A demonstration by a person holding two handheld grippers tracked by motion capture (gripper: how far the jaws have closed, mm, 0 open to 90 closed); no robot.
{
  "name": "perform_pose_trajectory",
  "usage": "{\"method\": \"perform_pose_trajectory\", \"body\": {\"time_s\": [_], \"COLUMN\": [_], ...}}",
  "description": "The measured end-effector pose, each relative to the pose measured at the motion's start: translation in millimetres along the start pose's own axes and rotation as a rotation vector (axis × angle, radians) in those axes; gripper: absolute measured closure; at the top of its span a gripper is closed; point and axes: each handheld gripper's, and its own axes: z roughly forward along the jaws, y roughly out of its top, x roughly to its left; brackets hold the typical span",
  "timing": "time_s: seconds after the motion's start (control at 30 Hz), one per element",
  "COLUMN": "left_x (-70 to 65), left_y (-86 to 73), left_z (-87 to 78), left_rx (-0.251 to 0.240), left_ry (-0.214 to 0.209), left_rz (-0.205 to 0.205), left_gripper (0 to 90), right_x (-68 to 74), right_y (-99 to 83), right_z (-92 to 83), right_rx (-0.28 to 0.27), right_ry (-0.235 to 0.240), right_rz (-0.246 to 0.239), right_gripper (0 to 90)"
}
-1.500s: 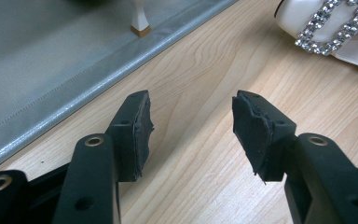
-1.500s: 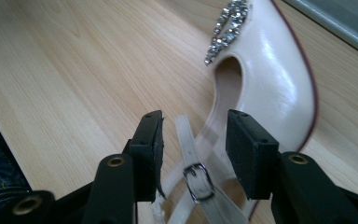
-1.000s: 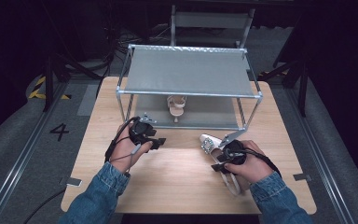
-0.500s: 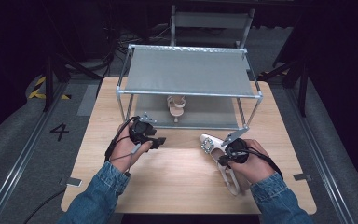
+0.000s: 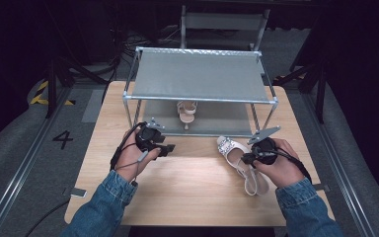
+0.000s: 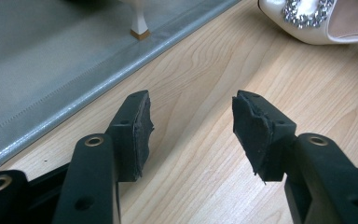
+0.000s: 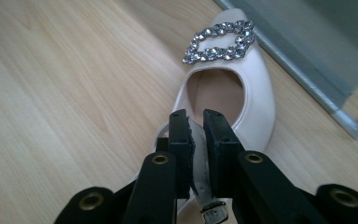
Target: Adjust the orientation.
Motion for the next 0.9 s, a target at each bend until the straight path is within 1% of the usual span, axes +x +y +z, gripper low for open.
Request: {"method": "perform_pose_trajectory", "body": {"time_s": [0.03, 0.1, 0.17, 0.2, 0.23, 0.33, 0.43, 0.47, 0.5, 0.53, 0.57, 0.63, 0.67, 0.7, 0.73, 0.77, 0.8, 0.83, 0.9], "left_x": [0.5, -0.3, -0.9, -0.9, -1.5, -2.0, -1.6, -1.6, -1.5, -1.0, -1.2, -1.2, -1.2, -1.2, -0.9, 0.5, 0.5, 1.0, 1.4], "left_y": [0.2, -0.2, -0.3, -0.2, -0.3, -0.5, -0.3, -0.3, -0.3, -0.1, -0.5, -0.7, -0.8, -0.8, -0.9, -0.7, -0.7, -1.3, -1.9], "left_z": [-0.5, 0.6, 1.5, 1.7, 1.9, 2.7, 2.1, 2.1, 2.2, 2.0, 2.9, 2.6, 2.3, 2.3, 1.8, 0.5, 0.5, 0.1, -0.1], "left_rx": [0.009, 0.008, 0.009, 0.010, 0.019, 0.018, 0.018, 0.018, 0.018, 0.027, 0.018, 0.022, 0.023, 0.023, 0.023, 0.022, 0.022, 0.011, 0.012], "left_ry": [0.001, -0.004, -0.003, -0.001, -0.005, -0.004, -0.002, -0.002, -0.001, -0.004, -0.002, 0.001, 0.002, 0.002, 0.005, 0.009, 0.009, 0.017, 0.018], "left_rz": [0.006, 0.000, 0.004, 0.010, 0.006, 0.006, 0.008, 0.008, 0.007, 0.010, 0.008, 0.008, 0.008, 0.008, 0.006, 0.015, 0.015, 0.010, 0.003], "left_gripper": [47.2, 46.9, 46.9, 46.8, 46.8, 46.3, 45.9, 45.9, 45.8, 45.8, 45.9, 45.4, 44.9, 44.2, 44.2, 42.1, 41.6, 41.2, 40.6], "right_x": [-3.4, -9.5, -15.5, -18.3, -20.6, -31.9, -39.2, -39.2, -42.9, -43.8, -44.2, -44.1, -43.6, -43.6, -43.2, -43.0, -42.9, -42.8, -41.3], "right_y": [-0.1, -0.8, -2.8, -4.1, -5.3, -12.0, -17.5, -17.5, -20.2, -20.9, -21.2, -21.6, -21.5, -21.5, -21.3, -21.4, -21.6, -21.9, -22.4], "right_z": [-0.8, -2.0, -2.0, -1.8, -1.2, 1.7, 3.5, 3.5, 3.2, 3.3, 3.4, 3.3, 2.7, 2.7, 1.2, -3.4, -6.2, -9.6, -15.4], "right_rx": [-0.001, 0.001, -0.005, -0.005, -0.006, -0.007, -0.010, -0.010, -0.020, -0.019, -0.017, -0.014, 0.000, 0.000, 0.000, -0.019, -0.038, -0.051, -0.059], "right_ry": [-0.008, -0.021, -0.038, -0.043, -0.046, -0.063, -0.067, -0.067, -0.051, -0.050, -0.052, -0.042, -0.053, -0.053, -0.075, -0.081, -0.080, -0.082, -0.087], "right_rz": [0.001, 0.012, 0.021, 0.029, 0.034, 0.066, 0.088, 0.088, 0.114, 0.118, 0.120, 0.142, 0.145, 0.145, 0.150, 0.180, 0.201, 0.215, 0.235], "right_gripper": [82.8, 82.8, 82.7, 82.7, 82.7, 82.6, 82.6, 82.6, 82.4, 82.1, 81.1, 77.1, 75.4, 75.4, 72.5, 67.0, 65.2, 64.7, 63.3]}}
